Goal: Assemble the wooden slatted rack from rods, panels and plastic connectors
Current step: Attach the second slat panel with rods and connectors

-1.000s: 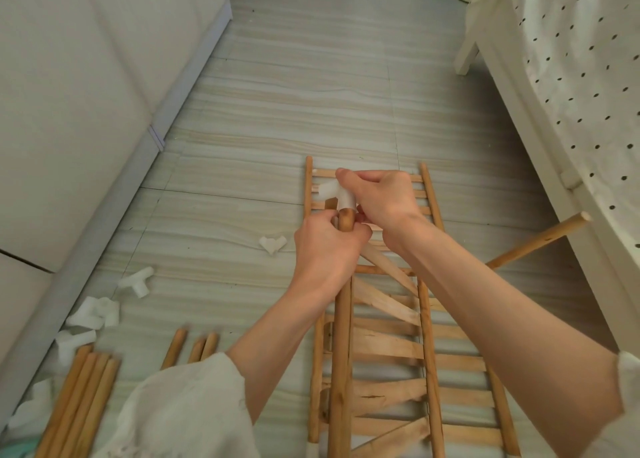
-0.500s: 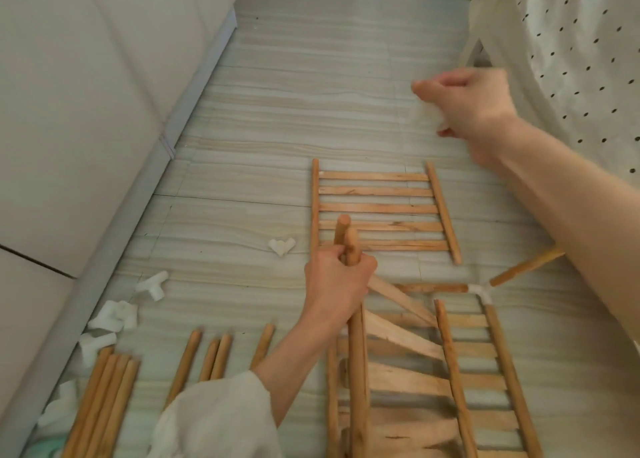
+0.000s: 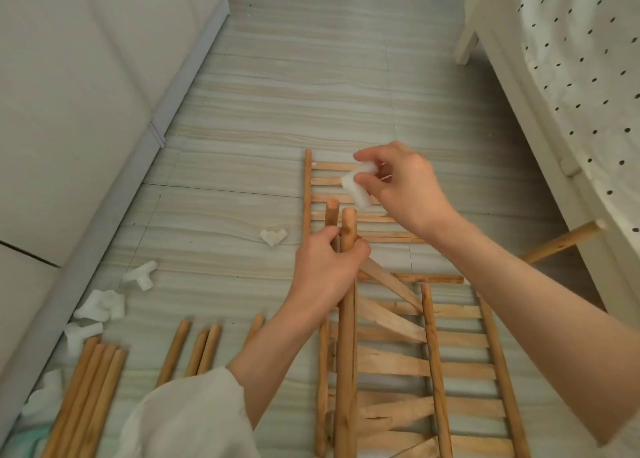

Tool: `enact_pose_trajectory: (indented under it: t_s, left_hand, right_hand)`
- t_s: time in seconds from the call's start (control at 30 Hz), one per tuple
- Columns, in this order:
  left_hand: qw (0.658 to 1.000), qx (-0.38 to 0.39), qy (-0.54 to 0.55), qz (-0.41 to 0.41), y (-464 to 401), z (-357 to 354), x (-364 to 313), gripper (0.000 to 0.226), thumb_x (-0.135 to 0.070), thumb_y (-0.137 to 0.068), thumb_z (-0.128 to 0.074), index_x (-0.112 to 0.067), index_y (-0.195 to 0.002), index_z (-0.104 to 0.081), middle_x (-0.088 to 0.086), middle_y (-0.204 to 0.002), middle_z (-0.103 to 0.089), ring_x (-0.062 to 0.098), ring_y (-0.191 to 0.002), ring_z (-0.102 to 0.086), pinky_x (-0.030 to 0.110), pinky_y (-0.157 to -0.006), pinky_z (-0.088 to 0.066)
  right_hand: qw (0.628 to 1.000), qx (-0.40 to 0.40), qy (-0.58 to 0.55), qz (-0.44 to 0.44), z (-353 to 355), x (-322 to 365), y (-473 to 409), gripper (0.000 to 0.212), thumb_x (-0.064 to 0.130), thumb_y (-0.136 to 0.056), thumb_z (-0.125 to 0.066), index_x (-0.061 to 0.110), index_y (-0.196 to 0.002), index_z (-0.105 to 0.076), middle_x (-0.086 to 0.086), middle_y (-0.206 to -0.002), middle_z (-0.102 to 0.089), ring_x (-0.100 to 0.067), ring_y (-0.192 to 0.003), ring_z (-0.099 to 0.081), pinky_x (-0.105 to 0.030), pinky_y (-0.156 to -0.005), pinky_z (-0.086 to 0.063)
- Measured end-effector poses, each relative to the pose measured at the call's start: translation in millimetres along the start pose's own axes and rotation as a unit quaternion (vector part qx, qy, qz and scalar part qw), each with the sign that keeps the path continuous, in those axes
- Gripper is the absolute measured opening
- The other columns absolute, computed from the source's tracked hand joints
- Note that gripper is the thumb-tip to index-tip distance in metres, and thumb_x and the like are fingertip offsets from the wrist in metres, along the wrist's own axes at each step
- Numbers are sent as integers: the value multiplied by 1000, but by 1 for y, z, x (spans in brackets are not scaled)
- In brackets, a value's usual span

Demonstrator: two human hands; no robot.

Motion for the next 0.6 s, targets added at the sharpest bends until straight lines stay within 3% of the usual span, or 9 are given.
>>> enact_pose_trajectory:
  t_s: [0.07,0.17,0.2,0.3,0.4,0.6]
  left_hand:
    - [1000,-10,7,3,2,2,3,30,-29,-78,-64,-1,-90,-65,5,-76,-55,36,-89,-64,51,-81,-54]
    - [1000,-23,15,3,5,4,5,32,-30,-75,-64,-1,-88,-65,5,-75,-55,36,-88,-63,51,-81,-54]
    - [1000,-25,16,2,6,4,5,33,-31,-73,-64,-1,-87,-65,5,-74,-55,36,-88,-63,51,-80,-54]
    - [999,-31,25,-3,7,5,5,31,-32,-71,-64,-2,-82,-65,3,-69,-53,36,-85,-62,51,-78,-55]
    - [999,-37,30,-2,8,6,5,22,-24,-77,-66,-2,-80,-65,1,-67,-51,36,-85,-61,51,-77,-55]
    - [999,-33,41,2,13,6,6,17,-22,-79,-66,-5,-78,-66,3,-70,-54,35,-87,-63,50,-78,-55]
  right_hand:
    - [994,33,76,72,-2,12,-2,30,12,-87,-65,11,-116,-63,4,-95,-52,-9,-79,-50,-6,-72,-34]
    - [982,93,135,96,-2,18,-5,33,14,-87,-65,11,-119,-55,3,-93,-56,-9,-77,-50,-6,-68,-36]
    - [978,111,143,102,-2,19,-6,31,14,-88,-65,10,-117,-55,1,-94,-57,-11,-80,-53,-10,-71,-40]
    - [957,152,194,156,-11,26,-4,25,13,-87,-64,5,-110,-60,-8,-100,-60,-24,-91,-59,-40,-83,-48]
    - [952,150,207,170,-16,30,-6,25,14,-87,-64,3,-110,-65,-12,-102,-61,-29,-93,-59,-44,-83,-48]
    - [964,107,160,185,-10,40,-8,25,6,-86,-64,4,-110,-68,-13,-102,-63,-26,-88,-61,-39,-85,-49]
Point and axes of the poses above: each hand's wrist, its own y-axis away from the middle knuckle, its own z-axis out of the back of the hand, x = y × z, the point moved 5 cm from there along -y, towards the middle knuckle
